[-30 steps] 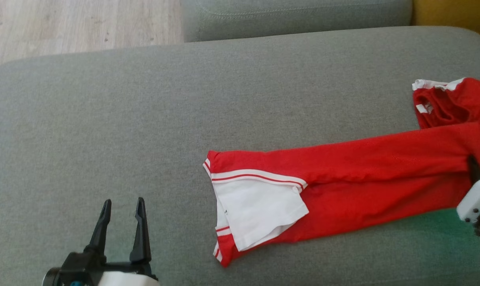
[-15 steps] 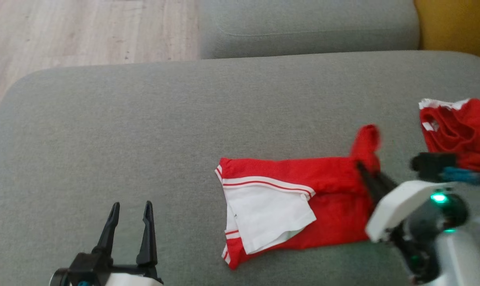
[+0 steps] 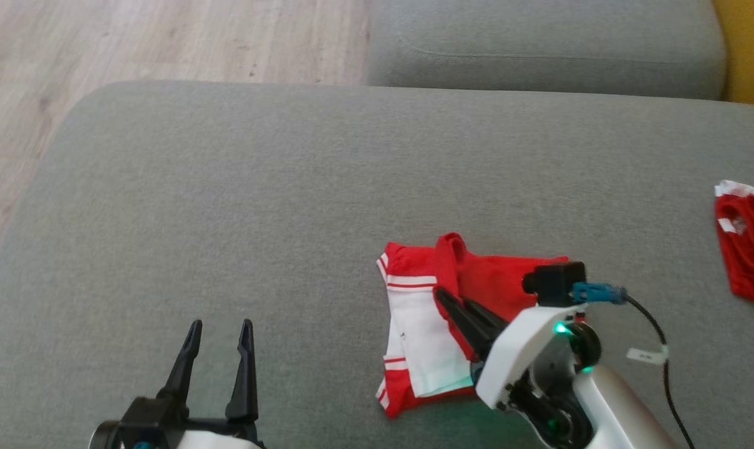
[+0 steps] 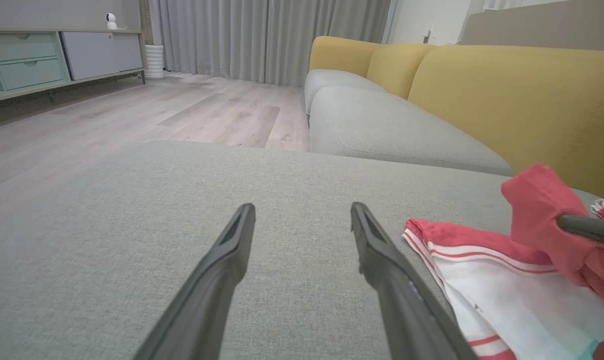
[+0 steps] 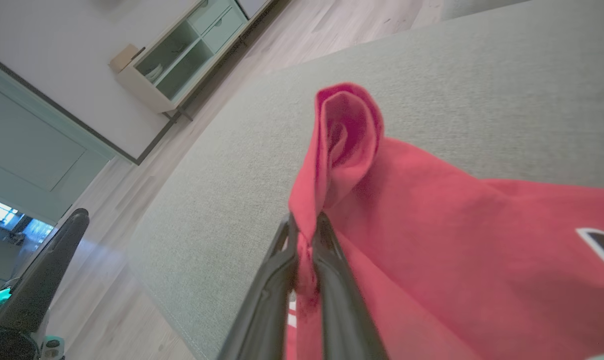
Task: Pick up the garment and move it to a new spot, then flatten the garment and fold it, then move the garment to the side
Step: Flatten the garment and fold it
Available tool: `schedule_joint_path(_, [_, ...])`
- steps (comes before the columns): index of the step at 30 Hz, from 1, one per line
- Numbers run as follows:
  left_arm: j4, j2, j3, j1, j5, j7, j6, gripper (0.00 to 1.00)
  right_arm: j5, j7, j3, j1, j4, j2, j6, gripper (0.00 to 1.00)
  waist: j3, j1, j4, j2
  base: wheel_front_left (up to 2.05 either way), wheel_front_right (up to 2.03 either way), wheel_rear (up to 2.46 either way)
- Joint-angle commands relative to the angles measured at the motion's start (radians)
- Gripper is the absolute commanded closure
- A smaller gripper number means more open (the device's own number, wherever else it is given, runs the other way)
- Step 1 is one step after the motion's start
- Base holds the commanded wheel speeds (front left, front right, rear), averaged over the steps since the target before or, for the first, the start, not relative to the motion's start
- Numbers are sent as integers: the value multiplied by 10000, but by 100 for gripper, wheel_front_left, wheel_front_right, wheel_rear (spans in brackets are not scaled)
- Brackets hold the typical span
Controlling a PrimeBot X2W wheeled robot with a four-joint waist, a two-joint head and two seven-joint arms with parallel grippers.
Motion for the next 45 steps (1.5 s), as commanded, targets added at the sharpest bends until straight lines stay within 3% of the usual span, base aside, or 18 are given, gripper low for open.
schedule_joint_path(1, [-309,93,334,-470,83,-21,9,0,181,-286,419,-769,60,47,65,100,75,0,173,0,0,0,0])
schedule_joint_path(6, [-258,46,304,-519,73,-36,9,0,565,-569,828,-1202,926,47,65,100,114,0,297,0,0,0,0])
schedule_joint_path(7, [-232,29,291,-544,70,-43,10,0,725,-746,999,-1401,1301,48,65,80,125,0,325,0,0,0,0])
schedule_joint_path(8, [-222,21,288,-554,67,-48,11,0,832,-832,1090,-1490,1462,48,65,46,126,0,329,0,0,0,0])
schedule_joint_path(9, [-211,11,281,-560,65,-54,11,0,924,-914,1217,-1587,1585,48,65,0,129,0,327,0,0,0,0])
schedule_joint_path(15, [-145,-65,168,-611,86,-69,-3,0,1373,-1527,1621,-2061,1888,48,65,0,105,0,219,0,0,0,0])
schedule_joint_path(26, [44,-239,-180,-928,147,63,-132,0,-1848,-3370,-735,-2258,1735,48,65,0,103,0,-58,0,0,0,0])
schedule_joint_path(35, [365,-354,-234,-1097,-22,245,-157,0,-3807,-4115,-2656,-574,409,49,65,0,-287,0,-389,0,0,0,0])
schedule_joint_path(45, [898,-335,41,-602,-373,-13,-179,0,-4087,-4765,-3411,1473,-736,49,65,0,-614,0,-671,0,0,0,0])
